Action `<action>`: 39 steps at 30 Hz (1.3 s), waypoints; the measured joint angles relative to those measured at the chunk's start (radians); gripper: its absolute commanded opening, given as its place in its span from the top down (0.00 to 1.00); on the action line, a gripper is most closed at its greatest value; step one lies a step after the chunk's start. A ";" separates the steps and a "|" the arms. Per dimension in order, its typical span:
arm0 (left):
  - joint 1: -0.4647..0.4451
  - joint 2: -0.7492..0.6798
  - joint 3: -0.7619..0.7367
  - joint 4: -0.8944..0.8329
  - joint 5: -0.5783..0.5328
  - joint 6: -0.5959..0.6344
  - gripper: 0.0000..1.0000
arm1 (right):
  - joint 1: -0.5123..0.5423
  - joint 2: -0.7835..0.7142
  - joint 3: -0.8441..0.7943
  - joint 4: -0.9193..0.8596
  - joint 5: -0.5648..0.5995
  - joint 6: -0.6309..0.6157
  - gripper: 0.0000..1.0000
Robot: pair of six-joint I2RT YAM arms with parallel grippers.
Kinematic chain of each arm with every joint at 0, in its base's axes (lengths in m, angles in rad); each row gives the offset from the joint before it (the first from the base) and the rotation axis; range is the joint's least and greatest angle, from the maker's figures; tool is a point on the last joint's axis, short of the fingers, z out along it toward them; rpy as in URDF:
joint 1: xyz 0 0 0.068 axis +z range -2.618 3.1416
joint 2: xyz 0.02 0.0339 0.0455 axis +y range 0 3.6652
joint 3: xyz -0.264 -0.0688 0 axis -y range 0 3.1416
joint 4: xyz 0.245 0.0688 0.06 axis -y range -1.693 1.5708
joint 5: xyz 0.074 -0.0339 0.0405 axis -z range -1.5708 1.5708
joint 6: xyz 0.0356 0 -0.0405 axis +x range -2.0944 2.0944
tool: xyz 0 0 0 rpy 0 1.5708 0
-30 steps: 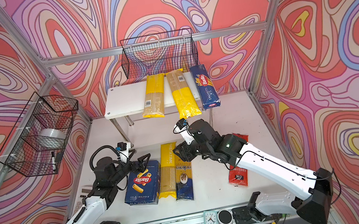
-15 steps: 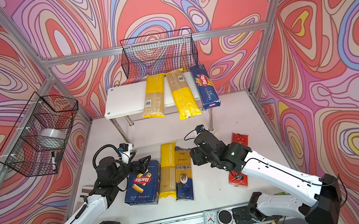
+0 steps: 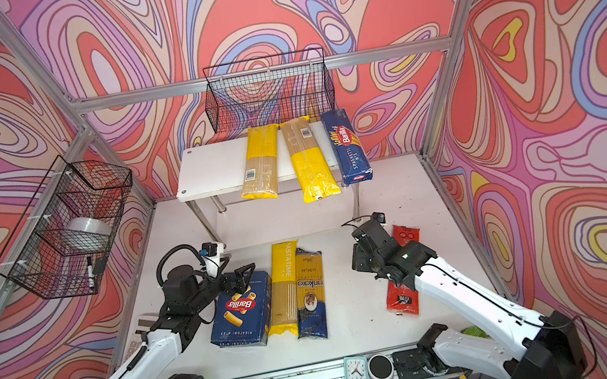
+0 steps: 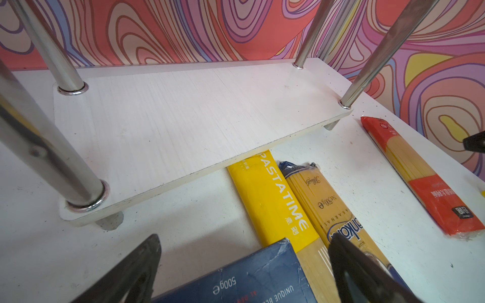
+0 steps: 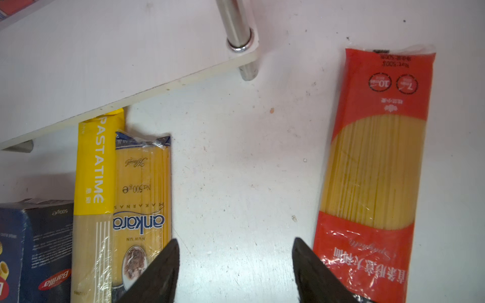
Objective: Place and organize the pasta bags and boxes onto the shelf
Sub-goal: 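Draw the right gripper back from the shelf toward the red spaghetti bag, then lower the right gripper onto the red spaghetti bag and close on it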
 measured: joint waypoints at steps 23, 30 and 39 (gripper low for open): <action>0.000 0.000 0.000 0.000 0.000 0.000 0.00 | -0.190 0.018 -0.137 0.087 0.021 0.067 0.28; 0.000 0.003 0.000 0.000 -0.002 0.000 0.00 | -0.235 0.025 -0.137 0.093 0.027 0.062 0.26; 0.000 0.004 0.000 -0.001 -0.003 0.000 0.00 | -0.351 0.018 -0.177 0.116 0.012 0.072 0.24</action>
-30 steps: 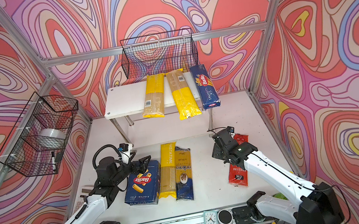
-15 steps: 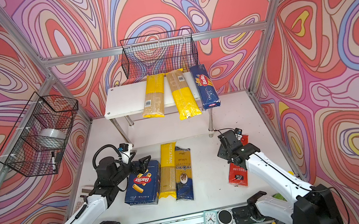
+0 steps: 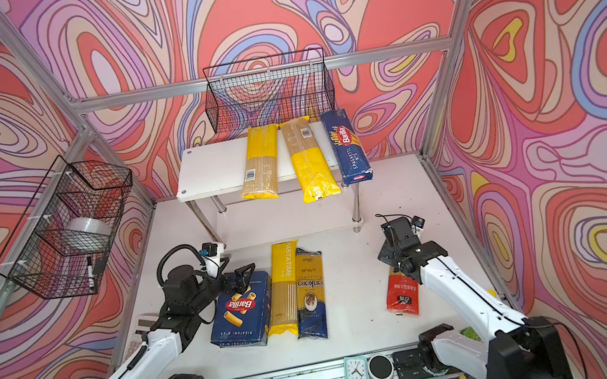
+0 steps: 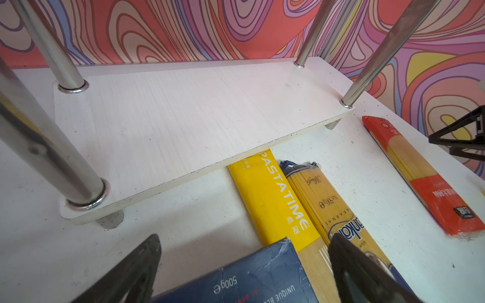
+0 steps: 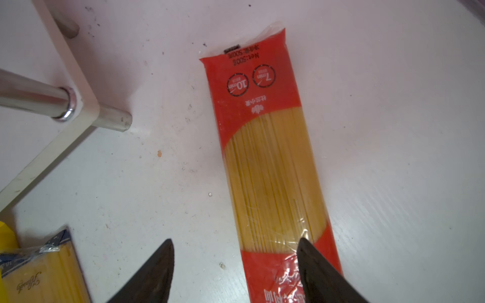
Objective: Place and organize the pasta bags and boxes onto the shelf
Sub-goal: 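Lower the right gripper onto the red spaghetti bag and close on it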
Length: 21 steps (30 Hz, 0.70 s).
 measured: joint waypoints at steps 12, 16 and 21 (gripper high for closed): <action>0.000 0.003 0.000 0.000 0.000 0.000 0.00 | -0.101 0.065 -0.058 0.053 -0.062 -0.005 0.21; 0.000 0.003 0.000 -0.001 0.000 0.000 0.00 | -0.111 0.070 -0.080 0.056 -0.070 -0.005 0.21; 0.000 0.003 0.000 -0.001 0.000 0.000 0.00 | -0.129 0.097 -0.089 0.074 -0.084 -0.024 0.14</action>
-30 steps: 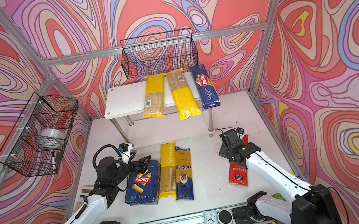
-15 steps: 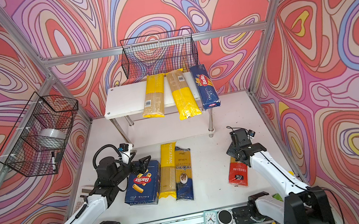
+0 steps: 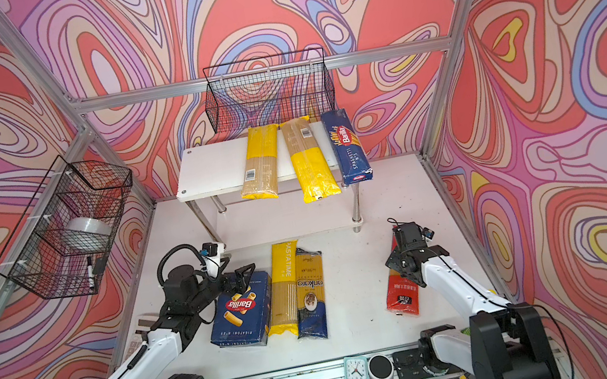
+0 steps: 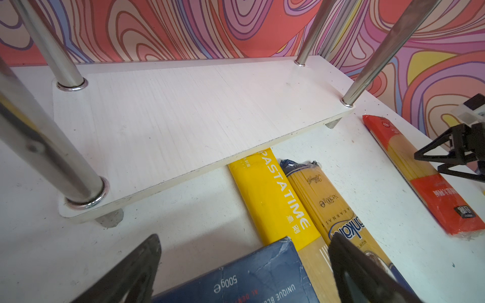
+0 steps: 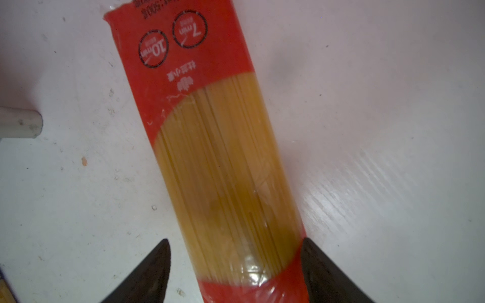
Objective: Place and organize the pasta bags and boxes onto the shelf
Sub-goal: 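Lower the right gripper onto the red spaghetti bag and close on it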
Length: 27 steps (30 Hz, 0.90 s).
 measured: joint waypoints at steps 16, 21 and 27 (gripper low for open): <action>0.000 0.000 0.000 0.000 0.000 0.000 0.00 | -0.053 0.121 0.013 0.050 -0.121 -0.095 0.05; 0.000 0.000 0.000 0.000 0.000 0.000 0.00 | -0.053 0.091 -0.011 0.084 -0.158 -0.093 0.01; 0.000 0.000 0.000 0.000 0.000 0.000 0.00 | -0.050 0.093 -0.011 0.082 -0.154 -0.089 0.02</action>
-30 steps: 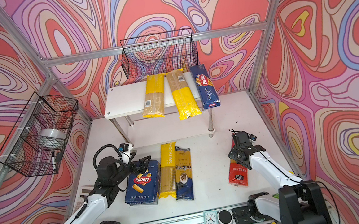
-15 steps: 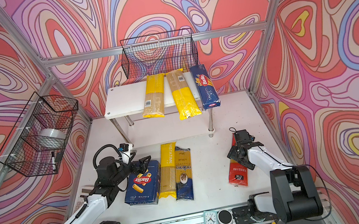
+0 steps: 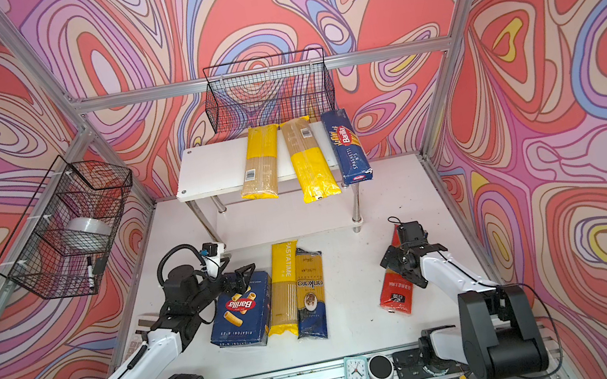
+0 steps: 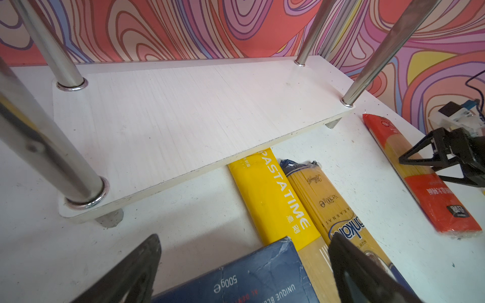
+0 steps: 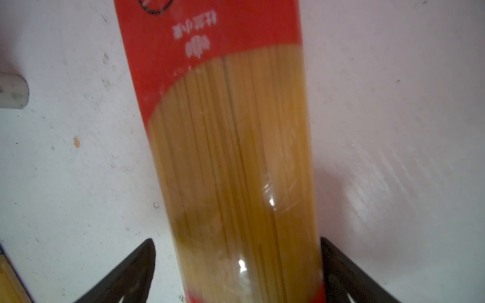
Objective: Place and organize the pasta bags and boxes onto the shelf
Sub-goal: 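Lower the right gripper onto the red spaghetti bag and close on it, then lift the red spaghetti bag upright off the table with the right gripper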
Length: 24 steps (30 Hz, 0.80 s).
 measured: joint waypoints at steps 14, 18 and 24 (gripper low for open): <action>0.000 0.000 0.000 0.000 0.000 0.000 0.00 | 0.042 0.138 0.106 -0.075 0.072 -0.018 0.04; 0.000 0.000 0.000 0.000 0.000 0.000 0.00 | 0.080 0.177 0.131 -0.102 0.121 -0.023 0.09; 0.000 0.000 0.000 0.000 0.000 0.000 0.00 | 0.114 0.222 0.167 -0.116 0.152 -0.023 0.14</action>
